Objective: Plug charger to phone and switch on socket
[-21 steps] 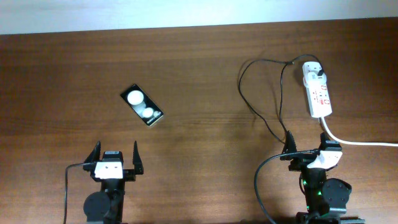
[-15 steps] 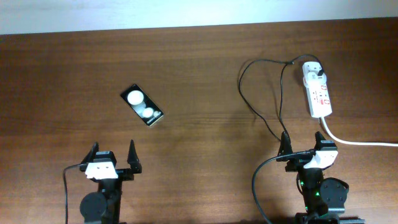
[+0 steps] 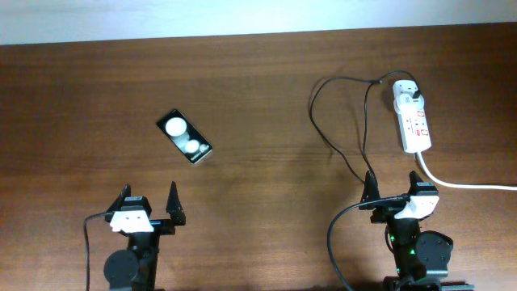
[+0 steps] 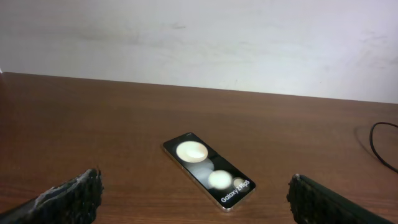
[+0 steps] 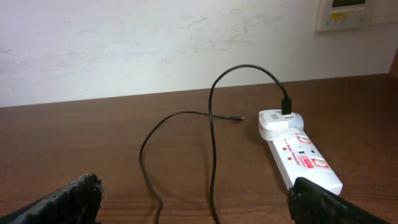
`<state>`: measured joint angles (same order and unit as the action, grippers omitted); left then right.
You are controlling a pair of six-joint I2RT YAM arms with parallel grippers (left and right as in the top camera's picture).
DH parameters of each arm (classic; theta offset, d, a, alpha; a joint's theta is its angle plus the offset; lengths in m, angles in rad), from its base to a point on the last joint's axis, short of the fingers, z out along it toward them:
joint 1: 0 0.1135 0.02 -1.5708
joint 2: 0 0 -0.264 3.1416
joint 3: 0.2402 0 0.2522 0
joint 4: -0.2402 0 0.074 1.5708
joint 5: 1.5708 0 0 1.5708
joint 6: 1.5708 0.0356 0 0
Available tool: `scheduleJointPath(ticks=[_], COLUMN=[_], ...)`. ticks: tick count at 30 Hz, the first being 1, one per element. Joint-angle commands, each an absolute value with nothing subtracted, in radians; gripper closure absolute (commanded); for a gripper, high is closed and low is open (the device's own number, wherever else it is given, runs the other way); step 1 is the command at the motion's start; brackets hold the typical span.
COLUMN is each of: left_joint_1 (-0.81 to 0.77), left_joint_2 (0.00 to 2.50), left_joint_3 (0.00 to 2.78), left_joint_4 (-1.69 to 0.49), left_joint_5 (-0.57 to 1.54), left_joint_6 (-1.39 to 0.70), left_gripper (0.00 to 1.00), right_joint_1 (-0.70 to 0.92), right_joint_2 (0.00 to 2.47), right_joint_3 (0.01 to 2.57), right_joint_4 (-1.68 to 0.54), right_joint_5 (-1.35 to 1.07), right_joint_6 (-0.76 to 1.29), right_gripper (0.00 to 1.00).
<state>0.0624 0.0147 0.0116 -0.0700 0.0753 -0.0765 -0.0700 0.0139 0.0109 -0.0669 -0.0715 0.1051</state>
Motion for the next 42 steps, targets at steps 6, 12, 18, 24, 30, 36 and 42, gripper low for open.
scheduleJointPath(ticks=[6, 12, 18, 24, 30, 36, 42], left_joint_1=[0.068, 0.068, 0.068, 0.068, 0.068, 0.068, 0.068], left_joint_2=[0.008, 0.008, 0.008, 0.008, 0.015, 0.16, 0.446], left_joint_3=[0.009, 0.009, 0.048, 0.113, 0.208, 0.391, 0.607], left_joint_4=[-0.072, -0.07, -0.118, -0.183, -0.233, -0.382, -0.518], left_joint_5=[0.097, 0.101, 0.117, 0.117, 0.134, 0.134, 0.134], left_joint_6=[-0.09, -0.09, -0.09, -0.09, -0.112, -0.112, -0.112], left_gripper=[0.01, 0.01, 0.01, 0.01, 0.01, 0.01, 0.01], right_joint_1=[-0.065, -0.065, -0.065, -0.065, -0.065, -0.065, -0.065], right_joint_2=[0.004, 0.004, 0.004, 0.004, 0.004, 0.004, 0.004], right_joint_3=[0.006, 0.006, 0.006, 0.006, 0.006, 0.006, 0.006], right_joint_4=[-0.072, -0.072, -0.072, -0.072, -0.072, -0.072, -0.072], right_joint_5=[-0.073, -0.073, -0.073, -0.073, -0.073, -0.073, -0.073], right_joint_6=[0.109, 0.109, 0.109, 0.109, 0.109, 0.109, 0.109], right_gripper=[0.01, 0.02, 0.01, 0.02, 0.02, 0.02, 0.02])
